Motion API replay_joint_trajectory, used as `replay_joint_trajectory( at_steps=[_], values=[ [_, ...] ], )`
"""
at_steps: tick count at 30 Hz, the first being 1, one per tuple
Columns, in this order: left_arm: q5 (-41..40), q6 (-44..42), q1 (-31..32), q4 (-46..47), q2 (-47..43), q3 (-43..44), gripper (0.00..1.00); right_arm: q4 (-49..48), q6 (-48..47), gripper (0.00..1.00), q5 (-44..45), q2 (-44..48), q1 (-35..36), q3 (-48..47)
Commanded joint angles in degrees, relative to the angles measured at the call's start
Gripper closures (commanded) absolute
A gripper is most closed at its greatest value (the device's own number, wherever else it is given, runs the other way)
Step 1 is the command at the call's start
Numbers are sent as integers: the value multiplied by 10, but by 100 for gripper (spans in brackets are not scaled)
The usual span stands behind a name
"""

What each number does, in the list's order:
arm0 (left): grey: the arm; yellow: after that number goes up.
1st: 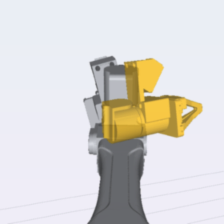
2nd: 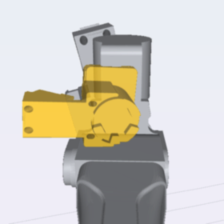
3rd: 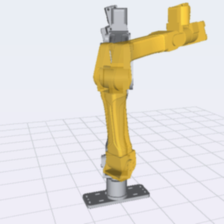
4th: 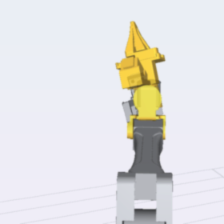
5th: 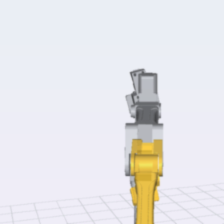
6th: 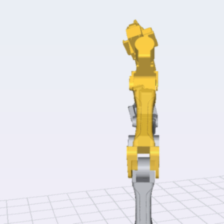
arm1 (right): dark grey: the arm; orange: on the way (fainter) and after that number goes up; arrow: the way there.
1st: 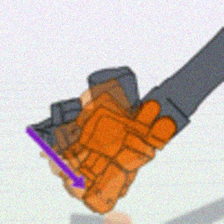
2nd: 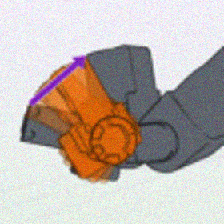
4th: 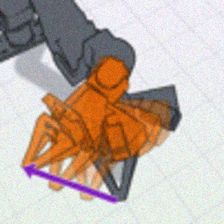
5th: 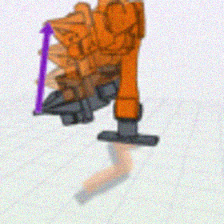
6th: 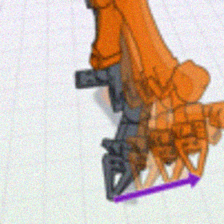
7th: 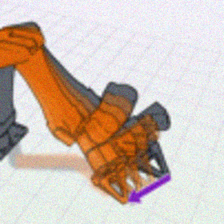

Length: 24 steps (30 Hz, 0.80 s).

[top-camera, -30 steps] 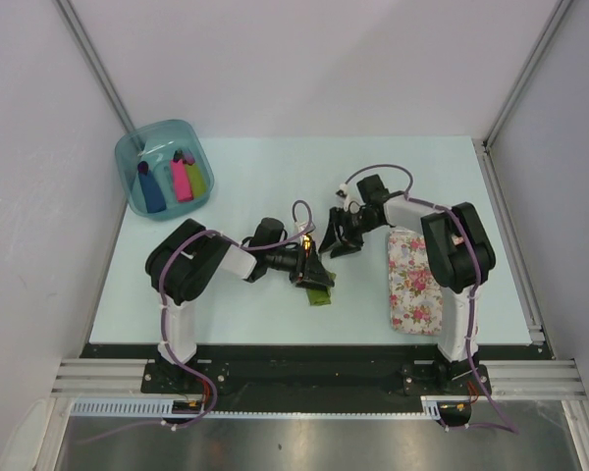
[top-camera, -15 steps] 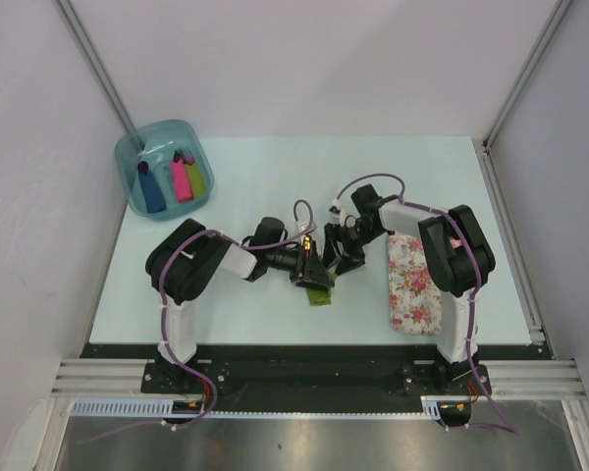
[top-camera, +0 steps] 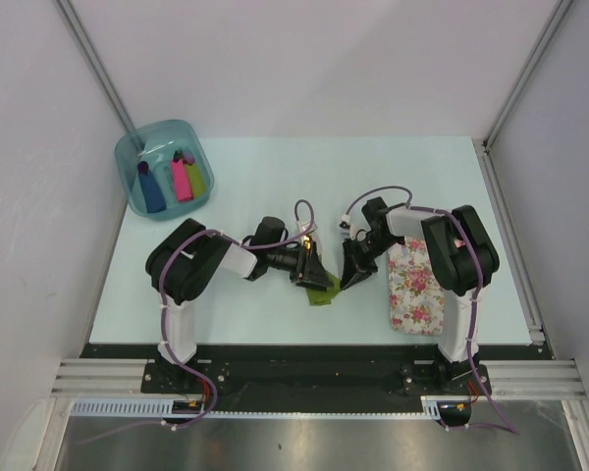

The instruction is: Place the utensils on the paper napkin and roll it up

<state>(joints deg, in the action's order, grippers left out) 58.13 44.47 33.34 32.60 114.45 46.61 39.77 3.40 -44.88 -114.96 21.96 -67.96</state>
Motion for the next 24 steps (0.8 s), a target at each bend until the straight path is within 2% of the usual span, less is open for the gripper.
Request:
replay_joint_trajectory(
  at_steps=[1,2,7,13,16,20,24],
  values=[
    [-54,-53,-4,-38,11,-4,33,-1,-18,96,16,6,-2,6],
    [-50,-46,-4,-32,9,-5,33,-3,-18,100,18,5,-1,8],
    [-31,-14,-13,15,-38,-13,33,-14,-18,100,31,1,1,32],
    [-29,-10,-14,5,-89,-20,37,-37,-7,100,37,4,5,48],
    [-28,3,-14,5,-94,-33,42,-43,-1,100,44,7,8,50],
    [-24,18,-7,12,-91,-55,54,-49,6,100,63,6,5,54],
    [-20,34,1,45,-85,-80,60,-57,15,100,81,7,-12,53]
  ],
)
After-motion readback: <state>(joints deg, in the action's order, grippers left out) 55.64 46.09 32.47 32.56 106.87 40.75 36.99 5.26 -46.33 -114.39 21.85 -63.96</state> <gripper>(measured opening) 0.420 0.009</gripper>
